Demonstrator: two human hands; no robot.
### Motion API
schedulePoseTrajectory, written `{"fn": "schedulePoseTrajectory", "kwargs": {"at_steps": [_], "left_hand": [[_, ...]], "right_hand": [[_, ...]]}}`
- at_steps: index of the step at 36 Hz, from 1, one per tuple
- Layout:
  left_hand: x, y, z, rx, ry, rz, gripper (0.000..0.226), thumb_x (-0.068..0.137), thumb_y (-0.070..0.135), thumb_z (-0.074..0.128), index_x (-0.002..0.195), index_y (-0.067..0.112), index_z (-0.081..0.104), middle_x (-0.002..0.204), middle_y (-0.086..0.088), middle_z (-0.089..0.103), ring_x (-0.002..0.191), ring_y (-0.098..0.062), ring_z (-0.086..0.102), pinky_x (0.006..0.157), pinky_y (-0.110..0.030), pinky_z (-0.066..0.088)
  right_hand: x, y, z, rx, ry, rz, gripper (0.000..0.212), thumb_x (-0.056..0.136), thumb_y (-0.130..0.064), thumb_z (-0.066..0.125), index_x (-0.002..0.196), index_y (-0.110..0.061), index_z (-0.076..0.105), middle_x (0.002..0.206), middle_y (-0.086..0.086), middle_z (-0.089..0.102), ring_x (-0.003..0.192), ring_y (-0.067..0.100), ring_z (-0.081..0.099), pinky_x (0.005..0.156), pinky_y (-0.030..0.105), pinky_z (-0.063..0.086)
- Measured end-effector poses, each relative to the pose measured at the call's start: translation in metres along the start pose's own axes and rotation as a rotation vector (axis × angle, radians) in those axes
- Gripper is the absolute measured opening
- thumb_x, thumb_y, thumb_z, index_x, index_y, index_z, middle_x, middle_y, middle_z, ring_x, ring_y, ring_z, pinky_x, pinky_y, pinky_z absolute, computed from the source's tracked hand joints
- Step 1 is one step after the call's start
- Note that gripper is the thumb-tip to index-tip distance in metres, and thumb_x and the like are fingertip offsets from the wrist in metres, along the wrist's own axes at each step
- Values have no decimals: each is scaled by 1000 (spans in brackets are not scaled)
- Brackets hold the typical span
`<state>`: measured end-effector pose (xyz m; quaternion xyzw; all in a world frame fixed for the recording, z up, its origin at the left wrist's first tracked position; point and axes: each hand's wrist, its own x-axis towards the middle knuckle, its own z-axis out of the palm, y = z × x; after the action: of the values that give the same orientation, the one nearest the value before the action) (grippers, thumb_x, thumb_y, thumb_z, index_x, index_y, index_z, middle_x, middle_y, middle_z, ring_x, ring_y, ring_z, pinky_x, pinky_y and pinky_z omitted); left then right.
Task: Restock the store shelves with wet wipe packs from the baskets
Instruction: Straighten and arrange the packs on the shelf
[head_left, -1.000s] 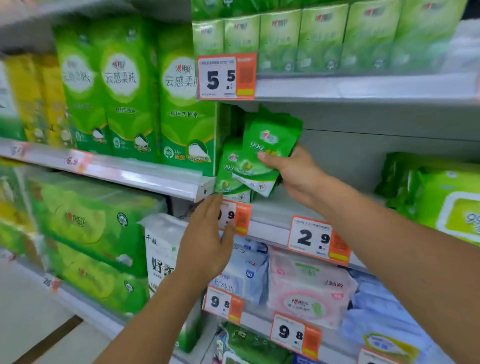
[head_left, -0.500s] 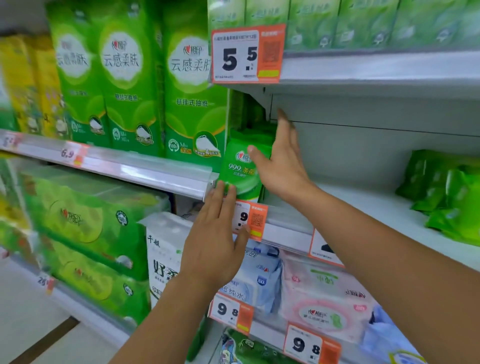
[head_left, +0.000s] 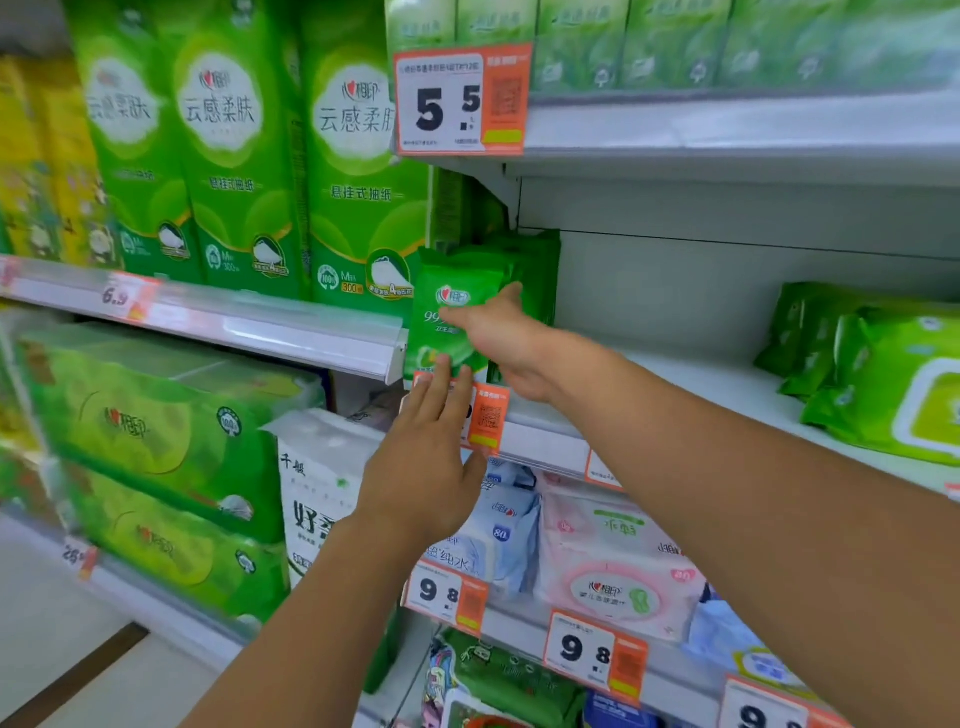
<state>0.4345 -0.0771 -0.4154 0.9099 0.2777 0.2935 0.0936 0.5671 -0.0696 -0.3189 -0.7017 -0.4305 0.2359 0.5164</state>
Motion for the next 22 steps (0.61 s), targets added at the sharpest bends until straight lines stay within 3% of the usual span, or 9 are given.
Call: {"fn": "schedulePoseTrajectory", "kwargs": {"at_steps": [5,8,11,14,15,17,18,20,22], "left_hand": [[3,5,-2,-59,-12,-37,79,99,37,52,159,22,2,166,5,-12,153,-16,-8,124,-39,13],[0,10,-4,-46,11,-25,78,98,35,54,159,18,7,167,0,0,153,-19,0,123,-42,16],[-7,20,-6,15,102,15,71,94,31,54,156,11,25,160,-9,27,148,-30,23,119,-45,26],[-22,41,-2,48,223,122,59,86,29,55,139,7,47,138,-16,49,123,-39,46,100,-50,43],[-31,50,4,40,224,149,52,86,28,56,133,7,51,131,-15,53,115,-39,50,92,-47,46],[-51,71,20,-19,90,167,40,88,31,54,124,12,57,117,-11,59,105,-35,55,81,-42,48],[-62,82,30,-43,-32,160,36,90,33,54,121,16,58,112,-7,62,101,-32,57,79,-40,49],[-88,101,58,-25,-348,138,31,91,40,59,117,23,59,106,-1,66,99,-27,61,80,-36,49],[-120,118,90,15,-671,119,35,89,47,62,119,27,59,114,-3,66,105,-27,61,83,-31,46]], "right_hand": [[-2,1,-15,-153,-104,69,120,90,-45,67,149,-17,-33,168,8,1,153,28,13,123,48,17],[-16,6,-28,-215,-150,50,113,93,-46,64,153,-12,-25,166,8,15,151,27,22,122,42,23],[-46,13,-37,-259,41,-145,88,90,-35,70,156,-8,18,154,9,43,139,26,43,114,37,37],[-107,31,-53,-160,317,-484,48,92,-19,67,137,-10,53,132,7,63,122,14,58,103,33,47],[-134,43,-60,-93,377,-550,34,92,-15,64,126,-11,62,116,6,70,107,10,65,92,29,53],[-182,81,-72,-24,454,-566,11,92,-13,61,97,-14,71,77,6,72,71,16,69,68,33,56],[-203,107,-76,-43,476,-513,9,91,-15,62,87,-15,70,63,5,67,60,21,66,63,38,55],[-240,173,-82,-172,459,-313,7,84,-15,66,82,-21,68,48,-2,53,47,14,54,61,38,53],[-282,240,-88,-313,340,-63,28,74,-3,68,90,-27,65,48,-7,50,46,5,48,60,28,44]]}}
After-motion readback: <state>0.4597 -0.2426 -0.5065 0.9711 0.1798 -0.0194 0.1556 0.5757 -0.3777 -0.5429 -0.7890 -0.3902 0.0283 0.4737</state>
